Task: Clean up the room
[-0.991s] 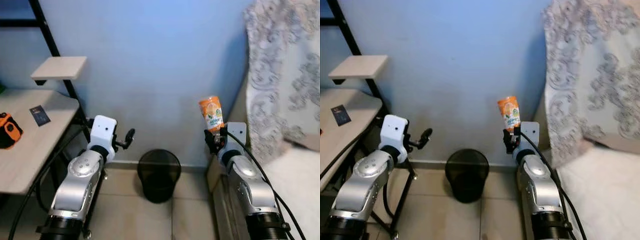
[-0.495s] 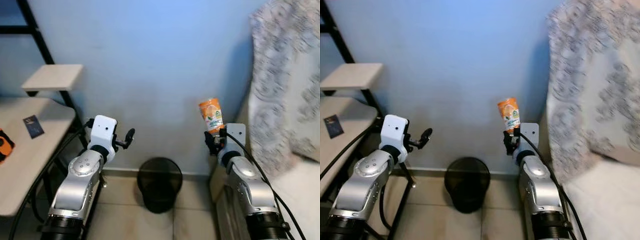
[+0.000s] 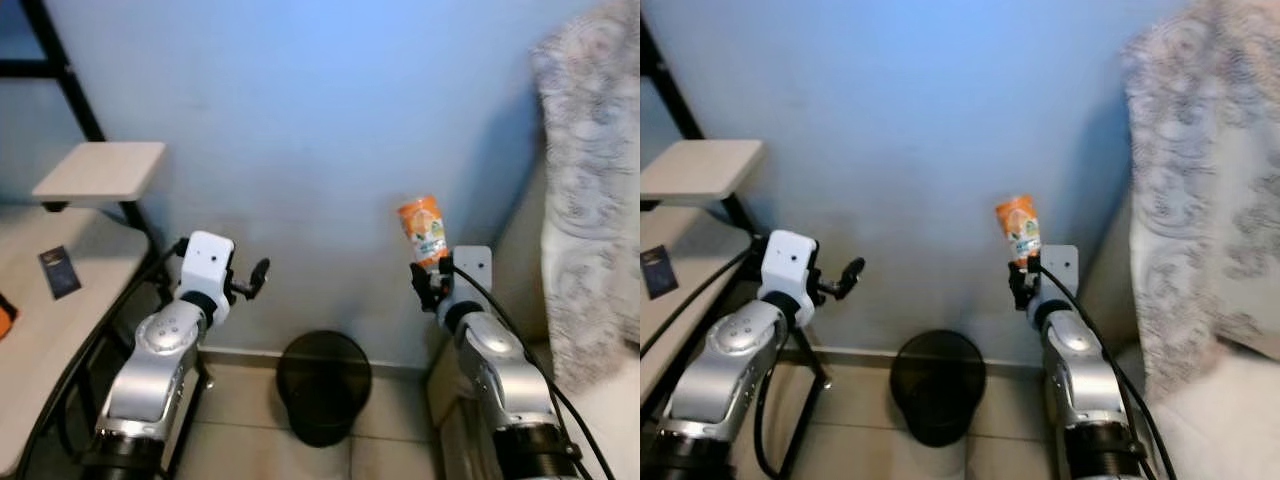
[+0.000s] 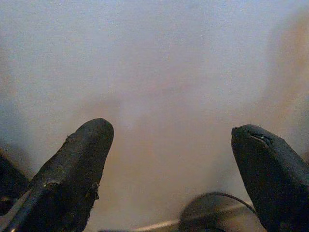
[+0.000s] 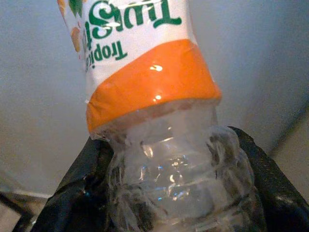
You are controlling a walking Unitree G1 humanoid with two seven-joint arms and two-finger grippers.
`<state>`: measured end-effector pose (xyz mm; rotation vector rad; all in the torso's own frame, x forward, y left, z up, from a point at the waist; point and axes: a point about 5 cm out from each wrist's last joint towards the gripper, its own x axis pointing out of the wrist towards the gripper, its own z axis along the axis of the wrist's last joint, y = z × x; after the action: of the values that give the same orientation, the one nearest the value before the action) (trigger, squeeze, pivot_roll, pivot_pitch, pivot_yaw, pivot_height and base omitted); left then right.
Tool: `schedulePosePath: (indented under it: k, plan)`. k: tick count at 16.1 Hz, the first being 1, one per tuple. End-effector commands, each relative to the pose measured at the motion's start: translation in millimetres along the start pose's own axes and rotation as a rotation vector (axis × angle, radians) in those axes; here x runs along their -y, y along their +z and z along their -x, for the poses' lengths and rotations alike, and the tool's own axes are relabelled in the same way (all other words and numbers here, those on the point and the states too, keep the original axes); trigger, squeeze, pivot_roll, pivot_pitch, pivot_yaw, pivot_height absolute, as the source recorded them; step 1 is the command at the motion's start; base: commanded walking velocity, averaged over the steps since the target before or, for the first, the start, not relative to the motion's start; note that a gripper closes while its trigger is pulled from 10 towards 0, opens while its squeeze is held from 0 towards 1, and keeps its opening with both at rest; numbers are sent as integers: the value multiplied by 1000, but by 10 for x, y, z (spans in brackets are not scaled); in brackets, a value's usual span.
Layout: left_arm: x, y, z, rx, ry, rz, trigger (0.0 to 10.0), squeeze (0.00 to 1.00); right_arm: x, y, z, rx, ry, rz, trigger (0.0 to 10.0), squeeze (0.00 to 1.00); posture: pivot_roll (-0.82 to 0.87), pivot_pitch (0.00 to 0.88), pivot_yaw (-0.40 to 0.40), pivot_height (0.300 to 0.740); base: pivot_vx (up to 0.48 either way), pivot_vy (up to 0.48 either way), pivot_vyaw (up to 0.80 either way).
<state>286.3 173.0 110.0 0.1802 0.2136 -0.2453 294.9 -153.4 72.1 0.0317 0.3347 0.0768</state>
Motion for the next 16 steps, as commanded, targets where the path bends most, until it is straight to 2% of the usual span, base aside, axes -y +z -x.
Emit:
schedulePosePath:
  k: [1,3,5,6,7,9,10,12,16]
  plan:
    - [-47,18,14,2,13,-15,10000,114,-52,16,-21,7,31,49,10000,0,-33,0,18,740,337,0,0]
    - [-2,-17,21,-14,-30,-31,10000,110,70,-91,-100,-53,41,138,10000,0,-34,0,20,740,334,0,0]
    - [99,-90,20,-56,-169,-104,10000,90,63,-229,-171,-141,123,229,10000,0,-30,0,17,740,167,0,0]
    - [129,-120,32,-73,-222,-138,10000,78,49,-256,-184,-159,144,242,10000,0,-27,0,15,740,0,0,0]
    - [182,-201,80,-115,-354,-247,10000,67,2,-341,-216,-209,202,293,10000,0,-24,0,13,740,0,0,0]
    - [171,-320,140,-186,-528,-424,10000,78,-53,-495,-266,-308,265,394,10000,0,-16,0,9,740,0,0,0]
    - [158,-325,145,-200,-589,-474,10000,86,-79,-538,-289,-337,273,423,10000,0,-16,0,7,740,0,0,0]
    - [151,-289,149,-204,-680,-515,10000,86,-123,-581,-320,-368,277,449,10000,0,-15,0,4,740,0,0,0]
    - [121,-247,115,-193,-729,-554,10000,86,-231,-615,-347,-393,297,477,10000,0,-7,0,-10,740,0,0,0]
